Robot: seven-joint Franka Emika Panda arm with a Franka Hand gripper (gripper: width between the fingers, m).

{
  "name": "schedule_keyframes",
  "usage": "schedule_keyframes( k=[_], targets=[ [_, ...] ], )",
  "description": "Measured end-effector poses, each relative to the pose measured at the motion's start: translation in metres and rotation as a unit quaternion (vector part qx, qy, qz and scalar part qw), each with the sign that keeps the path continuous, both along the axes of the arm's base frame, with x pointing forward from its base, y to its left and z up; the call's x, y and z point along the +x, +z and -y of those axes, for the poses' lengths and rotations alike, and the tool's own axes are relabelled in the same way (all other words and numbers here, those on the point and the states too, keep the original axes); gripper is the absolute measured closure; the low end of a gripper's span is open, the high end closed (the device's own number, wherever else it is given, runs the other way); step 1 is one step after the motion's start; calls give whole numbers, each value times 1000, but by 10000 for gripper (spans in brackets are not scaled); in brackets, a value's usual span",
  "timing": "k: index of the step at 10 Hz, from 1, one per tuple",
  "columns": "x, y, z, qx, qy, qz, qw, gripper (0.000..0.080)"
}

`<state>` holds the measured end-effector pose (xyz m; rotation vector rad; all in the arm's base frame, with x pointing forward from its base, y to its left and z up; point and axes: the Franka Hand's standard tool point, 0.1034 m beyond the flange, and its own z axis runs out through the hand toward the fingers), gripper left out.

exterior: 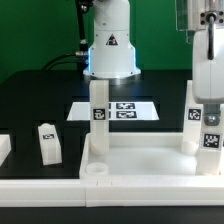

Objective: Assemble desk

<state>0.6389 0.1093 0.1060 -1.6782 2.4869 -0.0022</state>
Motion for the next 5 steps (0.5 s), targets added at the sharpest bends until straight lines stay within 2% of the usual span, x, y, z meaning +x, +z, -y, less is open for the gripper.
schedule_keyframes(
  k=[1,3,5],
  targets=[
    [0,0,0,-1,5,0,1000,432],
    [1,3,1,-3,28,4,1000,183],
    [4,24,13,-4,68,22,997,160]
  ],
)
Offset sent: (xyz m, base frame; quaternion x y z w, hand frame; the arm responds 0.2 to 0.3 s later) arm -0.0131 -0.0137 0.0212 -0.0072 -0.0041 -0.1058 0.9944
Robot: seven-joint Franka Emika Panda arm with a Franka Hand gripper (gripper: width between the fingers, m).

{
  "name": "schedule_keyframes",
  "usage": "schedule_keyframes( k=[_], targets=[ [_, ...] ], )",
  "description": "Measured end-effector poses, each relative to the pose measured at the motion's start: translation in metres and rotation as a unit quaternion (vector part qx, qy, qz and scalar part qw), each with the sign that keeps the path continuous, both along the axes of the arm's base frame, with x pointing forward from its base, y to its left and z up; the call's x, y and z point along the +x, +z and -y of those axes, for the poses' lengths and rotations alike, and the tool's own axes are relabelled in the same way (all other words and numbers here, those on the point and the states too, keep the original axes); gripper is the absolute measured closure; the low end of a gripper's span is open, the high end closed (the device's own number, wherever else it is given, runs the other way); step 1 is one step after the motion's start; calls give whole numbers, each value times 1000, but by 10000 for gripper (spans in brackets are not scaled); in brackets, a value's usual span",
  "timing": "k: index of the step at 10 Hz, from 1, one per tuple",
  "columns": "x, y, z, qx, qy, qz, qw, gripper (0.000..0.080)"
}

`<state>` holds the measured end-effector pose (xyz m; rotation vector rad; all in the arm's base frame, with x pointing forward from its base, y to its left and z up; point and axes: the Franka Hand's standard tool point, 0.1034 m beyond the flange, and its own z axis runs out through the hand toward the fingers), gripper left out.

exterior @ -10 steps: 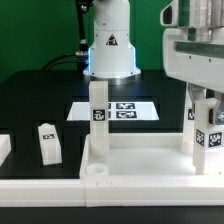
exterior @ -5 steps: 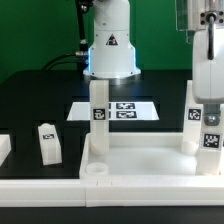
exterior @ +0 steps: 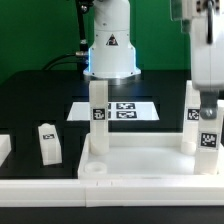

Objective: Assemble desk

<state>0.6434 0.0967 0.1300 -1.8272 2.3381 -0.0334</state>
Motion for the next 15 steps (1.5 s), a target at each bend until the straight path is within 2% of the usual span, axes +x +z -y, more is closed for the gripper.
schedule_keyframes(
  k=[1,2,8,10,11,15],
  targets=[
    [7,18,11,-1,19,16,1000,151],
    [11,25,19,-4,25,24,999,151],
    [11,22,22,-8,29,23,999,151],
    [1,21,62,-29,126,37,991,151],
    [3,21,72,-37,130,45,990,151],
    [2,19,75,-44,157,47,985,151]
  ],
)
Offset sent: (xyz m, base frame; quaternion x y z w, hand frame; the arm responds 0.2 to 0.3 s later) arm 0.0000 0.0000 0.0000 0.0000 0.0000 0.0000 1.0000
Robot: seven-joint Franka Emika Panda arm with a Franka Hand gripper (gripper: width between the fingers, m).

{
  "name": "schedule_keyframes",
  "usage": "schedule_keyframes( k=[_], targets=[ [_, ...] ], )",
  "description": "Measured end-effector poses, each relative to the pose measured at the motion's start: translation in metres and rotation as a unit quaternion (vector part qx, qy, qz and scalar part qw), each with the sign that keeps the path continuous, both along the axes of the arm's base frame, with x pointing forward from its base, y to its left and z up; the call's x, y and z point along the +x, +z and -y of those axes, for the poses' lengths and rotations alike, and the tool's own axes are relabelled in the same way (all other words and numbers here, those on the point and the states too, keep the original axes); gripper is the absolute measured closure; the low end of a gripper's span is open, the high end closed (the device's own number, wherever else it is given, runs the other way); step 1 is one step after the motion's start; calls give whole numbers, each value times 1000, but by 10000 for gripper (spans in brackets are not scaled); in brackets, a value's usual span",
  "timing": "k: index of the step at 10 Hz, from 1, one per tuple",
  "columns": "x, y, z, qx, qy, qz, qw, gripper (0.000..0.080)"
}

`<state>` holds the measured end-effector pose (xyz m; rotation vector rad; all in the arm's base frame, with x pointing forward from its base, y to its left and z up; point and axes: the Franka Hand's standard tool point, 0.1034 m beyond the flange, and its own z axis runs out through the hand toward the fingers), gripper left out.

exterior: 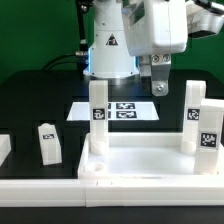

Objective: Assemble desk

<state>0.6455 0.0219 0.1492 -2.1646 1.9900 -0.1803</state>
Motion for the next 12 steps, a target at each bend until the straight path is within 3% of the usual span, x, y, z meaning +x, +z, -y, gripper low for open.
schedule_keyframes(
  k=[1,3,7,8,12],
  targets=[
    [-4,-3,15,-14,54,4,998,151],
    [-9,-4,50,-63,209,19,976,151],
    [-9,-6,52,-94,336,23,937,151],
    [-10,-6,57,-107,392,26,913,151],
    [-10,-6,57,-107,392,26,913,151]
  ],
)
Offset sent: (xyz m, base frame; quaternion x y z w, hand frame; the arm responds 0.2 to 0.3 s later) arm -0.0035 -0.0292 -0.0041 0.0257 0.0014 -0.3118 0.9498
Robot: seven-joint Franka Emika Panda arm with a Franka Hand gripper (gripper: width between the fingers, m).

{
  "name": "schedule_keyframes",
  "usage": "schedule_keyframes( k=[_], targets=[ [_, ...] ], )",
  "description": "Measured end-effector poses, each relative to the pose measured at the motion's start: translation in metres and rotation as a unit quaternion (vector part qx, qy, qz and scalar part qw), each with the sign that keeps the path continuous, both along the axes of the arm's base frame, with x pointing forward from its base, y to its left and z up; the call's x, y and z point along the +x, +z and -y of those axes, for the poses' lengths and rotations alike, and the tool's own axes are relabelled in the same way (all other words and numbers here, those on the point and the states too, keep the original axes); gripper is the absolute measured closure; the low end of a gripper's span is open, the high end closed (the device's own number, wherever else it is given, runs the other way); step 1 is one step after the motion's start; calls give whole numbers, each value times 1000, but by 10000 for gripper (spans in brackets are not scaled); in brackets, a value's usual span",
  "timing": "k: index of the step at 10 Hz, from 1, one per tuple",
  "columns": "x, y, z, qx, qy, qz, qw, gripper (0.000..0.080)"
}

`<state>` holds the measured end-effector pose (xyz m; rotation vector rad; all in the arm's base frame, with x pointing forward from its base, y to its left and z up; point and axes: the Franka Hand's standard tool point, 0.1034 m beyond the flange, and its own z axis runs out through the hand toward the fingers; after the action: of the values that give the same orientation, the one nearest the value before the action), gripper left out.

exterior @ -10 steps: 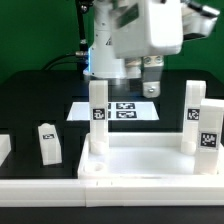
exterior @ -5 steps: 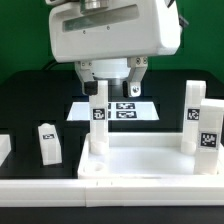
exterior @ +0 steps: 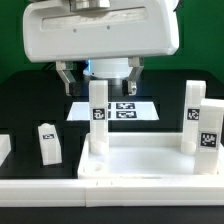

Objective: Assemble desk

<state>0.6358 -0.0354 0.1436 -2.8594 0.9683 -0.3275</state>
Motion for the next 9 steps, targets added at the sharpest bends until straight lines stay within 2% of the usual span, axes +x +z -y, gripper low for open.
schedule_keyframes(
  k=[6,7,8,9],
  targets=[
    [0,0,0,0,0,0,1000,151],
    [-1,0,7,-32,124,3,992,151],
    [-5,-2,15,-41,158,5,987,151],
    [-13,-5,30,-26,130,-3,991,151]
  ],
)
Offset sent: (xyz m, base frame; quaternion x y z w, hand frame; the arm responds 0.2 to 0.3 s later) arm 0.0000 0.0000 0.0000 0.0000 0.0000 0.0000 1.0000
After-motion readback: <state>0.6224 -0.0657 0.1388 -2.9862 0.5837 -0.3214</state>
